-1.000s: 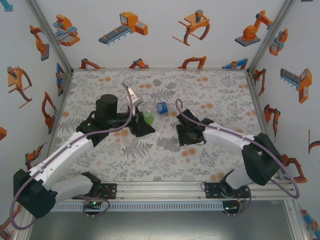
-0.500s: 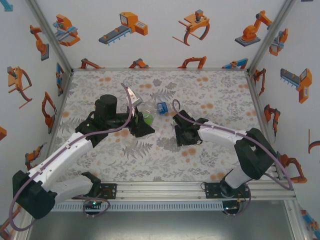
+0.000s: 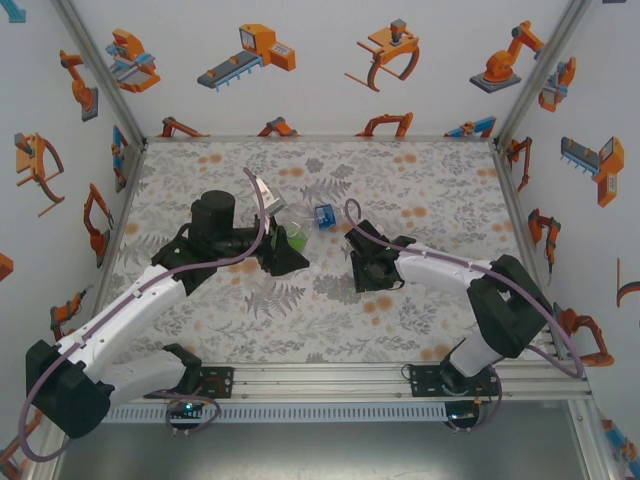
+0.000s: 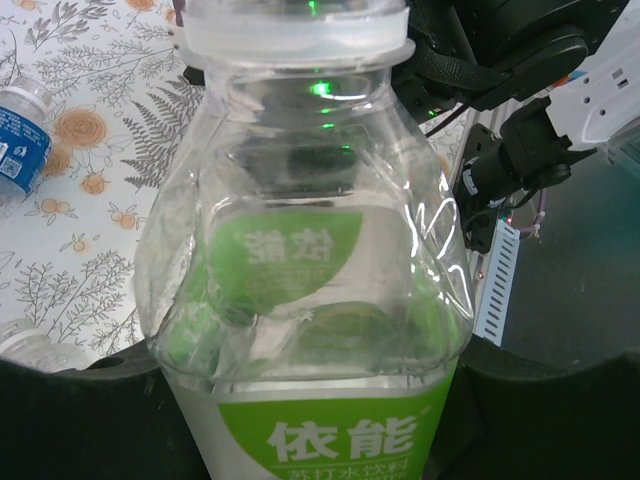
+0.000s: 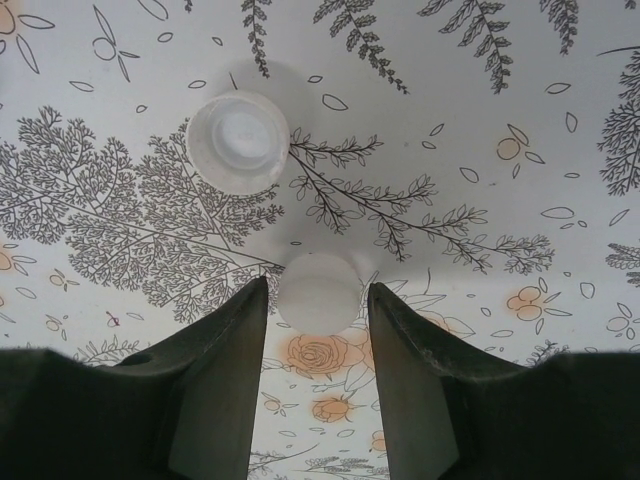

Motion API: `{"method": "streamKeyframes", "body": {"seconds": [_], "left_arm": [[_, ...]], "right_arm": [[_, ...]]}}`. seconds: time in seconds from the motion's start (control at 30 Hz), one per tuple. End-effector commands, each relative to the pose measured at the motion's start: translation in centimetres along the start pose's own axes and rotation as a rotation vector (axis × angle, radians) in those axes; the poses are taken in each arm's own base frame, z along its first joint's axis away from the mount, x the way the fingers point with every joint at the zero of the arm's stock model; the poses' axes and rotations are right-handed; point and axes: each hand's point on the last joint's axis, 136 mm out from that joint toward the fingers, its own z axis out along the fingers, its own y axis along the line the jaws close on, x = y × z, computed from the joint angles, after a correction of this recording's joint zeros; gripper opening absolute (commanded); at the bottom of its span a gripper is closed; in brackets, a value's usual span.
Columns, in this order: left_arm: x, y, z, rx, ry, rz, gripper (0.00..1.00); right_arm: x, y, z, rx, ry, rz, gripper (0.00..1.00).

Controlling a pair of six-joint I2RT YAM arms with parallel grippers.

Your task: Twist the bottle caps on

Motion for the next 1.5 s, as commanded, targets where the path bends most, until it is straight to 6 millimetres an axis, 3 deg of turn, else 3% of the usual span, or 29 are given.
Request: {"method": "streamKeyframes", "body": {"seconds": [0.0, 0.33, 0.93, 1.2, 1.47], "left_arm": [[-0.4, -0.5, -0.2, 0.011, -0.023, 0.016, 0.09], [-0.4, -0.3, 0.1, 0.010, -0.021, 0.011, 0.09], [0.0, 0.1, 0.5, 0.008, 0.000, 0.017, 0.08], [2.9, 0.9, 0.4, -0.027, 0.127, 0.178, 0.08], [3.0, 0.5, 0.6, 0.027, 0.162, 0.403, 0.07]], "right_arm": [[0.5, -0.5, 0.1, 0.030, 0.003, 0.001, 0.44], [1.2, 0.0, 1.1, -0.004, 0.027, 0.011, 0.43], [0.8, 0.0, 0.6, -0.007, 0.007, 0.006, 0.32], [-1.5, 1.8, -3.4, -0.123, -0.114, -0.107, 0.26], [-3.8, 4.5, -10.8, -0.296, -0.329, -0.413, 0.20]]}}
